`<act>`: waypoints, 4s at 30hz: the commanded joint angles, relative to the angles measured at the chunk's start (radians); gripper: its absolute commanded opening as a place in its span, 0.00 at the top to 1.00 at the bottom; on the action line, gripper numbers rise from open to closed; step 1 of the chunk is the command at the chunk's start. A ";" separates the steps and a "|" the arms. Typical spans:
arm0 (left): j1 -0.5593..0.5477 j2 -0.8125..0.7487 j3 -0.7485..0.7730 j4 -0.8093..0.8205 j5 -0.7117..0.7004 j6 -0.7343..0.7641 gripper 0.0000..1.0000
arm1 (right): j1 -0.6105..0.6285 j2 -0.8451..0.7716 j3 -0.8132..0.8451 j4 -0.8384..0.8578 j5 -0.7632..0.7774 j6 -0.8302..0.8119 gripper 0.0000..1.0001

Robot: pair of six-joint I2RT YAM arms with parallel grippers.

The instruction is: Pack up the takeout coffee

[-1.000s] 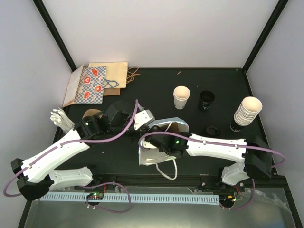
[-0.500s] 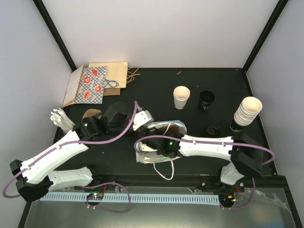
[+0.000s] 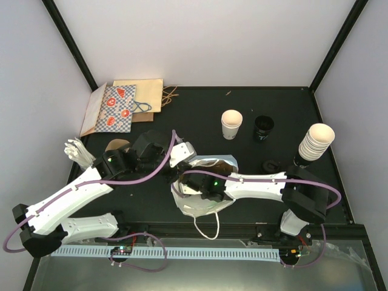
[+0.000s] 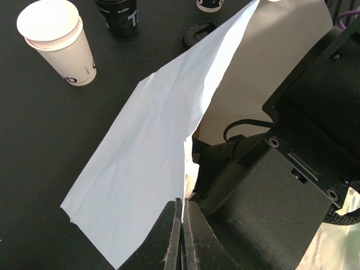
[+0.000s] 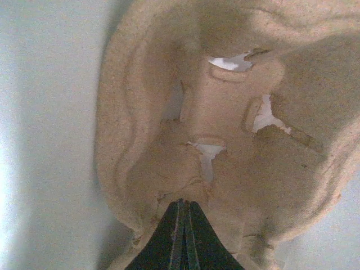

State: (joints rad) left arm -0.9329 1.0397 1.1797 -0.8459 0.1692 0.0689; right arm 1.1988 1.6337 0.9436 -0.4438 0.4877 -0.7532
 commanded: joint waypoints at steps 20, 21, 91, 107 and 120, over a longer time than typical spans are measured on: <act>-0.020 0.001 0.010 0.017 -0.009 -0.008 0.99 | 0.074 -0.251 -0.028 -0.114 0.073 0.073 0.99; -0.021 -0.003 0.009 0.018 -0.010 -0.010 0.98 | 0.077 -0.260 -0.038 -0.120 0.060 0.083 0.99; 0.035 0.159 0.219 -0.093 -0.073 -0.109 0.99 | 0.079 -0.527 0.178 -0.408 -0.043 0.111 0.99; 0.090 0.221 0.285 -0.125 -0.066 -0.162 0.99 | 0.076 -0.739 0.284 -0.317 -0.136 0.244 0.99; 0.300 0.313 0.334 -0.106 0.073 -0.188 0.98 | -0.122 -0.837 0.273 -0.253 -0.031 0.595 0.81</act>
State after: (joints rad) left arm -0.6865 1.3315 1.4544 -0.9604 0.1852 -0.0971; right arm 1.1358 0.8349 1.2171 -0.7654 0.4072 -0.3229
